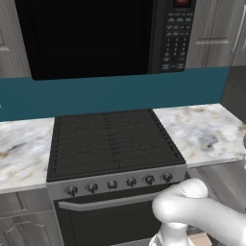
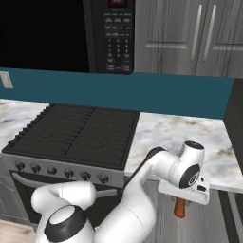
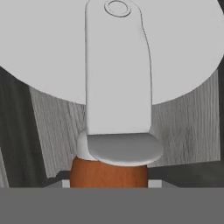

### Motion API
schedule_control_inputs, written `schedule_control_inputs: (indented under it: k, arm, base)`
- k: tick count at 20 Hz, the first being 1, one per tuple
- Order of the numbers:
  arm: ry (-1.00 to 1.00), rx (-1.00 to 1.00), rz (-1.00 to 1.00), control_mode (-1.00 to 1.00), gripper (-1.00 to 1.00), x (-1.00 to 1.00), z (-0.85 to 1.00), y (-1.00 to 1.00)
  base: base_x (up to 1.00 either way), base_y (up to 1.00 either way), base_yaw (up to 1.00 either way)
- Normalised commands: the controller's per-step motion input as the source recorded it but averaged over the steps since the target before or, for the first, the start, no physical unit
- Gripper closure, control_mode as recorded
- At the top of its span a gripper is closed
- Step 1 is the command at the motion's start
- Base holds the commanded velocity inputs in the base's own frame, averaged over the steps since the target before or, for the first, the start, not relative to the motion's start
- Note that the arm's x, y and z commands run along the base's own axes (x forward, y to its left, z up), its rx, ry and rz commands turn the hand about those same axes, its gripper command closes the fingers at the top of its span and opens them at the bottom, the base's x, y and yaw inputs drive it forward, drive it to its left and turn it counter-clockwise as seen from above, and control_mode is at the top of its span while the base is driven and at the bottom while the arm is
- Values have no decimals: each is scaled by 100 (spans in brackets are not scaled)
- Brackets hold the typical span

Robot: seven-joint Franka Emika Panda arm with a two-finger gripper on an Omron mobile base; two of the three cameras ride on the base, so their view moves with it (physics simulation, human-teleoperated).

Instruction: Take the pizza cutter from the drawer on the right and place it on the dining counter for cutting.

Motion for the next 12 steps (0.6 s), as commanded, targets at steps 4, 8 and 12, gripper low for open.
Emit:
schedule_control_inputs:
  k: [4, 8, 12]
  arm:
    - [-13, 0, 0, -100, 100, 0, 76, 81]
    - [-11, 0, 0, -100, 100, 5, 66, 84]
    - [-1, 0, 0, -100, 100, 0, 31, 90]
  base:
    - [0, 0, 0]
    - [0, 0, 0]
    - [0, 0, 0]
